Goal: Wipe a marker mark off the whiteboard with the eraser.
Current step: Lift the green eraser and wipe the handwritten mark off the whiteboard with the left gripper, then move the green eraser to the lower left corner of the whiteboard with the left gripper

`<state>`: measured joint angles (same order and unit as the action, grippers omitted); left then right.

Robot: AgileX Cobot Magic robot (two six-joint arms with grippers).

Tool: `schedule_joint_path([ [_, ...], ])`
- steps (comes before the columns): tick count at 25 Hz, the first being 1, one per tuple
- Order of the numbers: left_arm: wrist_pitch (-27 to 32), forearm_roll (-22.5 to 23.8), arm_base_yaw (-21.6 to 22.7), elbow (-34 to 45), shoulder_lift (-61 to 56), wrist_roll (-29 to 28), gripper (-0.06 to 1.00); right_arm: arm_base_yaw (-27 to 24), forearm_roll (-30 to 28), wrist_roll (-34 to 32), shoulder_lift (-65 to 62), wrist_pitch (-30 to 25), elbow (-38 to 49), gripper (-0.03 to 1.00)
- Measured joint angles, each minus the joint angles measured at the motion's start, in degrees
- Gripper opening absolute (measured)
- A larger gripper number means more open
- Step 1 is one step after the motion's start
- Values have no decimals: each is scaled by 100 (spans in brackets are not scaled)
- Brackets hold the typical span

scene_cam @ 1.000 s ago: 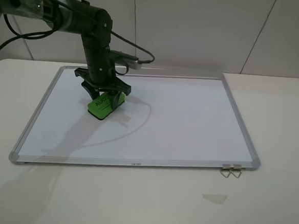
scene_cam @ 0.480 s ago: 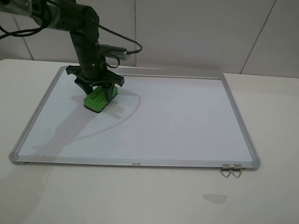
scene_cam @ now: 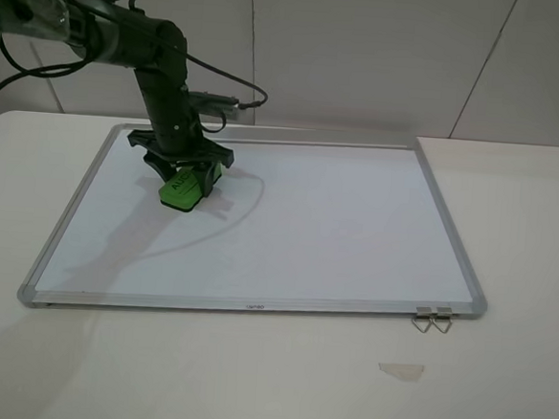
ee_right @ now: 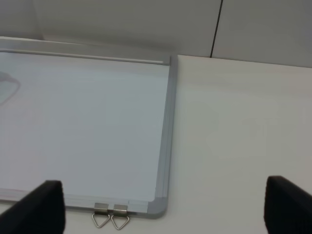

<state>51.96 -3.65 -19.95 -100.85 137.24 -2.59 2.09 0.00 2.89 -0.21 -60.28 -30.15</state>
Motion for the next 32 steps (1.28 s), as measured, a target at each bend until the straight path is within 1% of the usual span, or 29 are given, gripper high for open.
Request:
schedule_joint_path([
  [9, -135, -72, -684, -22, 11, 175, 60, 0, 0, 0, 0, 0, 0, 82],
  [14, -149, -241, -752, -22, 11, 186, 60, 0, 0, 0, 0, 0, 0, 82],
  [19, -137, -439, -581, -28, 11, 178, 60, 0, 0, 0, 0, 0, 0, 82],
  [22, -55, -542, -341, -28, 11, 94, 60, 0, 0, 0, 0, 0, 0, 82],
  [27, 224, -455, 196, -28, 11, 38, 60, 0, 0, 0, 0, 0, 0, 82],
  [30, 329, -398, 343, -28, 11, 38, 60, 0, 0, 0, 0, 0, 0, 82],
  [32, 334, -356, 348, -28, 5, 38, 60, 0, 0, 0, 0, 0, 0, 82],
])
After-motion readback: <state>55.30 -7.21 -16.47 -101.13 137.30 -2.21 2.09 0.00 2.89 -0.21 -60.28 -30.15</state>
